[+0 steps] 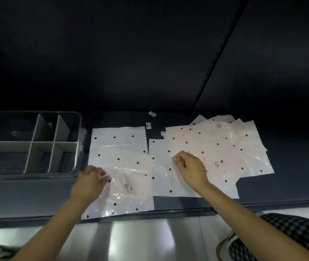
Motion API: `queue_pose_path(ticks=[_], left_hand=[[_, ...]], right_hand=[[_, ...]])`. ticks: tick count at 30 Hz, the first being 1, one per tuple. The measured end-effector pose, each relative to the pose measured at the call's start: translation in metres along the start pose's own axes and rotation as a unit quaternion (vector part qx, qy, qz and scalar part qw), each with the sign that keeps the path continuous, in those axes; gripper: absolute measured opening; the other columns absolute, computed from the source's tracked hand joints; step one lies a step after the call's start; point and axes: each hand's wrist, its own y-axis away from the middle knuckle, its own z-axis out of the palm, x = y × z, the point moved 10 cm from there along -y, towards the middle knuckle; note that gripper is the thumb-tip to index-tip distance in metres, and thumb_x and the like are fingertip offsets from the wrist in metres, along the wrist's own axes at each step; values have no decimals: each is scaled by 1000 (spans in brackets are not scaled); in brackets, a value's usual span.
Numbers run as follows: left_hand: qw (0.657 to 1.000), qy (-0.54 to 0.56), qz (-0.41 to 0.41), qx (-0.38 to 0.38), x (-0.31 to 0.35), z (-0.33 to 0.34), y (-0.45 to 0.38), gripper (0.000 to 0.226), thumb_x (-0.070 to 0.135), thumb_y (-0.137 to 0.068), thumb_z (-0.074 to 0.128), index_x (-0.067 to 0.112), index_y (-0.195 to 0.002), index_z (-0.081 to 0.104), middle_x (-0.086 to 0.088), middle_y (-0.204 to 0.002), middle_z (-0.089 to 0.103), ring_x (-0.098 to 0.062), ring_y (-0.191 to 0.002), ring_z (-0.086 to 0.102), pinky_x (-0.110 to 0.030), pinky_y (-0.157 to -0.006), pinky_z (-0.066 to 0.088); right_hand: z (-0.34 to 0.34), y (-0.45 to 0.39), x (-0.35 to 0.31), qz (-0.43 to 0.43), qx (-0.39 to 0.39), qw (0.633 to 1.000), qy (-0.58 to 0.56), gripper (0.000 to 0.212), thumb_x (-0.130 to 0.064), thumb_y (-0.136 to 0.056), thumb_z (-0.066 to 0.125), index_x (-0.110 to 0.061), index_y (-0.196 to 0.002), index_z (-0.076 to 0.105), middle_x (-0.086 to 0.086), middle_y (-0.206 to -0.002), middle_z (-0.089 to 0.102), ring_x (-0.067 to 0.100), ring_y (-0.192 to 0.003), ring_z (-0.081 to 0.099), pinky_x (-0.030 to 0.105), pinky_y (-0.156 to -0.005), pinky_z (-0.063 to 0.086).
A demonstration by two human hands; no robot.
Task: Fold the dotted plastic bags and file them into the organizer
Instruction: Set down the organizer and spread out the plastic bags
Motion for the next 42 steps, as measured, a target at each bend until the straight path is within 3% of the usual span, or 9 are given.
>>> queue_pose_path(ticks=[6, 10, 14, 18, 22, 26, 31, 37, 42], left_hand=[[999, -10, 23, 23, -5, 18, 13, 41, 45, -78, 70, 31, -114, 55, 11, -127, 41, -18, -119, 37, -36, -94, 34], [983, 114, 114, 83, 3, 0, 18, 9, 20, -81, 73, 24, -84, 65, 12, -98, 63, -18, -97, 56, -31, -77, 41], [958, 247, 137, -48, 8, -3, 16, 7, 20, -81, 74, 24, -86, 74, 15, -92, 71, -1, -91, 63, -28, -87, 48], [962, 103, 155, -200, 8, 5, 22, 12, 50, -74, 73, 40, -80, 71, 23, -99, 68, 1, -99, 60, -29, -95, 46], [983, -40, 157, -89, 11, -17, 19, 58, 81, -69, 41, 40, -103, 64, 21, -120, 58, -6, -115, 50, -27, -96, 38], [980, -61, 173, -80, 24, 15, 25, 65, 67, -88, 35, 34, -144, 32, 12, -157, 14, -11, -145, 8, -33, -117, 11], [971, -126, 164, -124, 5, 60, 26, 84, 77, -82, 25, 38, -147, -12, 10, -152, -29, -19, -139, -30, -47, -115, -16], [975, -126, 160, -86, -6, 58, 4, 85, 83, -74, 14, 44, -145, -13, 14, -147, -33, -15, -137, -34, -48, -112, -21], [978, -127, 153, -67, -8, 54, 1, 76, 71, -87, 30, 44, -145, -10, 12, -154, -23, -15, -139, -30, -47, -113, -19]], right_hand=[[81, -33, -76, -71, -148, 984, 72, 49, -33, -90, 58, -19, -135, 44, 3, -135, 48, 21, -123, 38, 28, -96, 37], [114, -50, -79, -7, -211, 972, 108, 44, -25, -86, 65, -11, -125, 52, 10, -125, 54, 26, -116, 50, 33, -94, 43], [116, -60, -85, -8, -229, 970, 78, 7, -18, -86, 65, -11, -86, 64, 1, -101, 62, 21, -98, 59, 30, -81, 47], [95, -89, -101, 6, -161, 987, 12, 4, -19, -89, 61, -16, -86, 59, 2, -91, 64, 21, -86, 60, 33, -77, 50], [91, -113, -120, -12, -112, 993, 29, 8, -18, -91, 58, -13, -97, 59, 8, -99, 64, 24, -90, 60, 32, -76, 49], [91, -117, -120, -22, -96, 995, 20, 39, -17, -92, 55, -16, -130, 45, 10, -131, 50, 28, -111, 54, 33, -87, 46], [60, -97, -58, -2, -81, 996, 48, 59, -24, -89, 60, -19, -142, 35, 8, -146, 36, 27, -130, 37, 39, -104, 38], [26, -69, 41, 63, -137, 959, 241, 78, -47, -87, 58, -21, -149, 19, 6, -153, 25, 27, -137, 27, 36, -108, 27], [13, -73, 43, 54, -114, 964, 235, 51, -43, -88, 60, -16, -130, 50, 9, -116, 60, 29, -120, 40, 35, -93, 33]])
